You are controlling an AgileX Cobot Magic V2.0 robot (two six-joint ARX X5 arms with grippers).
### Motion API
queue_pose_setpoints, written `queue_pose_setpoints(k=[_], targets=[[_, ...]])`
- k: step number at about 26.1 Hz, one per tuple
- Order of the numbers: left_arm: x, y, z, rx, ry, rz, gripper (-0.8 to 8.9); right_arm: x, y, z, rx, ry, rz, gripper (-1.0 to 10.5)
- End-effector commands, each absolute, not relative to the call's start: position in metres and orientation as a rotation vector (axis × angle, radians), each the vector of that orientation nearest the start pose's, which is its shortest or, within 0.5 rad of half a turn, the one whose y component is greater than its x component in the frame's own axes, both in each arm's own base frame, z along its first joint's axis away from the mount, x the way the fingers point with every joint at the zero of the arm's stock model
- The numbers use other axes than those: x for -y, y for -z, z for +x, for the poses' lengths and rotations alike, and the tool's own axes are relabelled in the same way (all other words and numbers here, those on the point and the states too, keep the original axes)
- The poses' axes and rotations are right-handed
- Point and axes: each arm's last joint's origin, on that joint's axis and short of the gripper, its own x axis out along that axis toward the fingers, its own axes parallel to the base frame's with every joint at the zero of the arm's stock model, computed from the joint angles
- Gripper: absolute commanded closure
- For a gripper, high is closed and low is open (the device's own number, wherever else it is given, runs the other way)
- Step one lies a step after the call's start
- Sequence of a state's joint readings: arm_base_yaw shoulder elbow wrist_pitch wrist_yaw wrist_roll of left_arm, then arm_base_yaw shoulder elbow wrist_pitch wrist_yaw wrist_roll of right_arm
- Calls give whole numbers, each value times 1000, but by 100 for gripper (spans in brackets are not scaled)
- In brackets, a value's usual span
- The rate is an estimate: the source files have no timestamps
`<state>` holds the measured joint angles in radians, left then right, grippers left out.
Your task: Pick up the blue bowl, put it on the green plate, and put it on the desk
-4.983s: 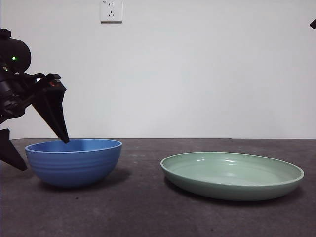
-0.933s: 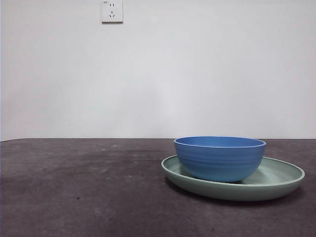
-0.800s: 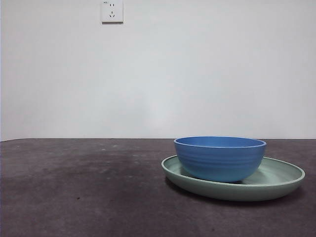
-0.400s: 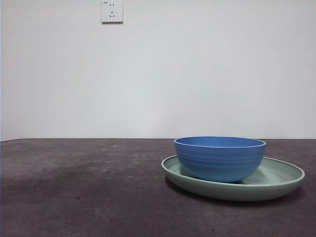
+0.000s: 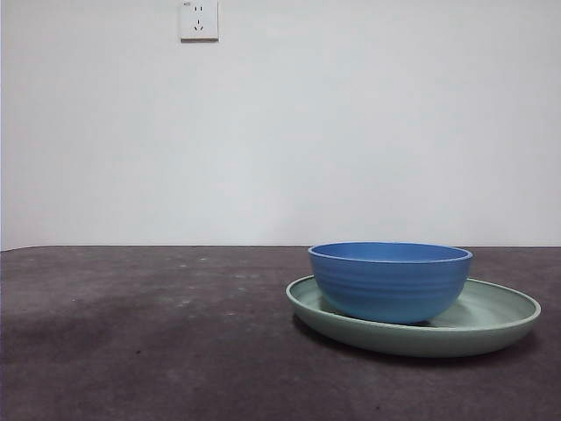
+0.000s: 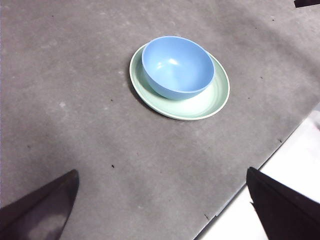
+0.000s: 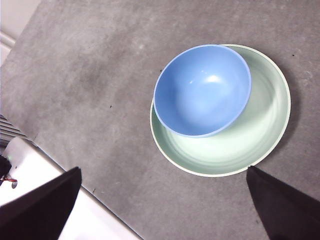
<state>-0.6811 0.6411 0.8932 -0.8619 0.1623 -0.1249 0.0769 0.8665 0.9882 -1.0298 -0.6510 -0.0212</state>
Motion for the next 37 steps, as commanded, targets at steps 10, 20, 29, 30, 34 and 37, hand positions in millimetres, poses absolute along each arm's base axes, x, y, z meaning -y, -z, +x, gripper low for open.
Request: queue_pose_setpoints(k=[10, 20, 29, 30, 34, 37], targets=[[75, -330, 84, -621, 791, 30, 251, -26, -305, 164, -1076, -459, 240, 352], [75, -331, 84, -620, 791, 29, 251, -29, -262, 224, -1209, -424, 198, 370], [75, -331, 84, -620, 791, 29, 251, -31, -213, 268, -1296, -367, 157, 473], [75, -331, 84, -620, 791, 29, 251, -31, -206, 273, -1301, -367, 158, 520], [75, -331, 84, -620, 791, 29, 251, -32, -185, 286, -1332, -365, 163, 582], [75, -331, 84, -620, 791, 29, 251, -34, -175, 291, -1336, -408, 200, 590]])
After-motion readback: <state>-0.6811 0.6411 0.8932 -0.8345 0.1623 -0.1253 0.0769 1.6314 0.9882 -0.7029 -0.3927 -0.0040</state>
